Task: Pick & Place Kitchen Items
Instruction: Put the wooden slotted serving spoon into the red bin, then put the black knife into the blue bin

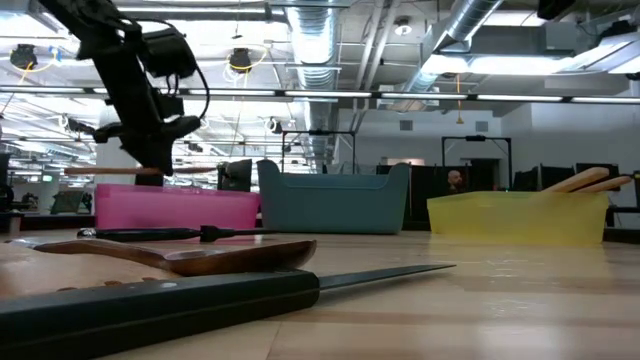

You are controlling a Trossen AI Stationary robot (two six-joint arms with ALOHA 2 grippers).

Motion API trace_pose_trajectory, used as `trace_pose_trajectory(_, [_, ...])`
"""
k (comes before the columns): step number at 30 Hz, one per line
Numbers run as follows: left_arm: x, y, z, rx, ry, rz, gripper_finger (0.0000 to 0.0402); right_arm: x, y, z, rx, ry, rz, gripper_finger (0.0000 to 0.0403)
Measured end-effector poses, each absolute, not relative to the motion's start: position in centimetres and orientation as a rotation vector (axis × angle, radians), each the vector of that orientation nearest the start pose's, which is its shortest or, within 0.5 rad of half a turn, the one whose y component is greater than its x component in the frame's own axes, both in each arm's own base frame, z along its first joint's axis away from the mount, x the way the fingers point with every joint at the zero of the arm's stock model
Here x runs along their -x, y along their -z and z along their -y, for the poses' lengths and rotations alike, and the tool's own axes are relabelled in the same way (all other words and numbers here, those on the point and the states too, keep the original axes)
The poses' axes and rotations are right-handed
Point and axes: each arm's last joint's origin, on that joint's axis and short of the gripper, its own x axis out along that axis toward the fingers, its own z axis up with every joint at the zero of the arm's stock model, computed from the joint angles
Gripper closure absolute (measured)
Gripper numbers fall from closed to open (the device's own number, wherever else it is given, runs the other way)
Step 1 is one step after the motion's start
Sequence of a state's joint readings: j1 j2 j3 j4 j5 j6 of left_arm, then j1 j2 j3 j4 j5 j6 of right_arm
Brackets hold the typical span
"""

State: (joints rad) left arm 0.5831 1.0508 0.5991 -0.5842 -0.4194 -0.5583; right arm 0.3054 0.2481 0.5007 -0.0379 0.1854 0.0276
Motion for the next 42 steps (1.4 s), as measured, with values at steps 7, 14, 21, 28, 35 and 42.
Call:
trace_pose_trajectory(7, [-15.1, -19.0, -11.4, 0.548, -1.193, -0.849, 0.0341, -7.8, -30.7, -1.9, -0.102, -0.125, 0.191, 0.0277])
trace_pose_trajectory(14, [-15.1, -19.0, -11.4, 0.545, -1.194, -0.848, 0.0315, -7.8, -30.7, -1.9, -0.102, -0.125, 0.191, 0.0277])
trace_pose_trajectory(21, [-15.1, -19.0, -11.4, 0.539, -1.196, -0.848, 0.0286, -7.8, -30.7, -1.9, -0.102, -0.125, 0.191, 0.0277])
trace_pose_trajectory(28, [-15.8, -19.9, -10.8, 0.558, -1.016, -0.781, 0.0246, -7.8, -30.7, -1.9, -0.113, -0.126, 0.191, 0.0277])
trace_pose_trajectory(35, [-17.2, -23.5, -7.5, 0.569, -0.588, -0.532, 0.0230, -7.8, -30.7, -1.9, -0.113, -0.126, 0.191, 0.0277])
trace_pose_trajectory(42, [-18.1, -24.3, -2.3, 0.528, -0.336, -0.530, 0.0233, -7.9, -30.5, -1.9, -0.109, -0.125, 0.173, 0.0277])
